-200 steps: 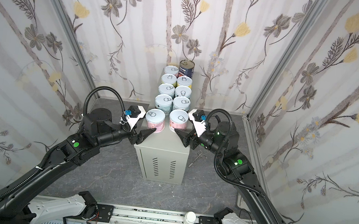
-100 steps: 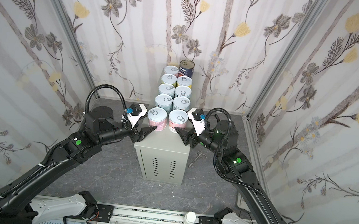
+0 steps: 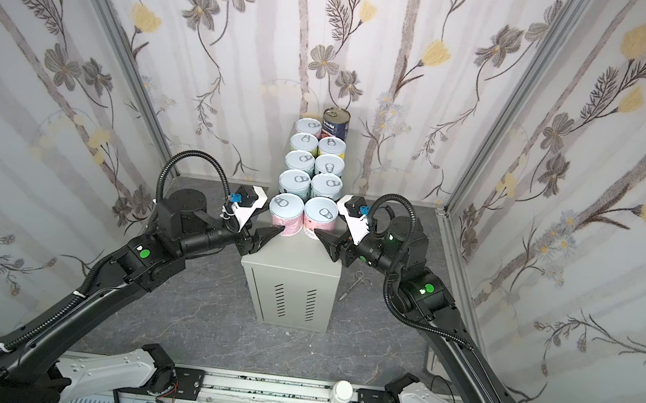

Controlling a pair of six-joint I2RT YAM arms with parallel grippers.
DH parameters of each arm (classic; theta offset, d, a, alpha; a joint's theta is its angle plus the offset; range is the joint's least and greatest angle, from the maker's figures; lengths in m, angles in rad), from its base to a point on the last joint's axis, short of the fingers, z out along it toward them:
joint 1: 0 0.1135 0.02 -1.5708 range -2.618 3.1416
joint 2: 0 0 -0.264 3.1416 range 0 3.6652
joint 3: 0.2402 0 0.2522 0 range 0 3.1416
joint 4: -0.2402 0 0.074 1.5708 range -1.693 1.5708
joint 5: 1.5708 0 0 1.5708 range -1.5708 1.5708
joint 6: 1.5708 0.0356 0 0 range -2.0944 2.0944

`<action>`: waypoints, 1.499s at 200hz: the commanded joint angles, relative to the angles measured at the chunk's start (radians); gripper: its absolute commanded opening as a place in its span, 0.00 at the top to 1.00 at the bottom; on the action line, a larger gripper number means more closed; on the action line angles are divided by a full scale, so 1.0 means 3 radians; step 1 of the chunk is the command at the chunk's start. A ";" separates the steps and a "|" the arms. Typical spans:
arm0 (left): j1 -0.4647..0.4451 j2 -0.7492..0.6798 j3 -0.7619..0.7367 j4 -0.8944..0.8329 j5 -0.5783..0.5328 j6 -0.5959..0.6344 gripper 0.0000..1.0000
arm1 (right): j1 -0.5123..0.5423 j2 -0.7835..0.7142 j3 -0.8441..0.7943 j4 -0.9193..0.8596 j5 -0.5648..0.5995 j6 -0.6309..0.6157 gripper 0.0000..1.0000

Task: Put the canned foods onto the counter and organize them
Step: 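Push the two front pink cans together with both grippers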

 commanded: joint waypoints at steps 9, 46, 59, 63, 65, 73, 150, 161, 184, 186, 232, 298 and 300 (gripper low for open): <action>0.0002 0.0012 0.0018 0.0152 0.0037 0.0000 0.38 | 0.0003 0.0004 -0.0016 0.0102 0.0013 -0.0060 0.27; -0.0001 0.0070 0.0042 0.0154 0.0038 0.0019 0.38 | -0.0001 0.0007 -0.0041 0.0157 0.0044 -0.0040 0.27; 0.0001 0.0096 0.0063 0.0143 0.0033 0.0034 0.38 | 0.0000 0.0010 -0.0047 0.0170 0.0046 -0.0037 0.28; 0.0000 0.0101 0.0068 0.0143 0.0036 0.0039 0.38 | 0.0001 0.0014 -0.0047 0.0168 0.0046 -0.0034 0.29; 0.0000 0.0104 0.0068 0.0145 0.0036 0.0040 0.38 | -0.0001 0.0014 -0.0047 0.0166 0.0044 -0.0037 0.28; 0.0000 0.0114 0.0073 0.0144 0.0038 0.0045 0.38 | 0.0001 0.0020 -0.0048 0.0160 0.0048 -0.0035 0.28; 0.0004 0.0074 0.0063 0.0117 -0.0012 0.0035 0.38 | 0.0001 0.0060 -0.0063 0.0185 0.0030 -0.0031 0.30; 0.0004 0.0074 0.0060 0.0121 -0.0021 0.0032 0.38 | -0.0001 0.0066 -0.0057 0.0185 0.0023 -0.0032 0.30; 0.0005 0.0074 0.0050 0.0143 -0.0020 0.0030 0.38 | 0.0003 0.0074 -0.0057 0.0180 0.0023 -0.0027 0.30; 0.0004 0.0074 0.0052 0.0143 -0.0019 0.0030 0.38 | 0.0002 0.0076 -0.0057 0.0183 0.0021 -0.0029 0.30; 0.0006 0.0089 0.0060 0.0143 -0.0017 0.0035 0.38 | 0.0002 0.0061 -0.0077 0.0160 0.0056 -0.0028 0.30; 0.0003 0.0125 0.0073 0.0148 0.0064 0.0030 0.40 | 0.0002 0.0055 -0.0102 0.0144 0.0090 -0.0028 0.29; 0.0003 0.0125 0.0073 0.0148 0.0065 0.0031 0.40 | 0.0001 0.0055 -0.0103 0.0146 0.0090 -0.0029 0.29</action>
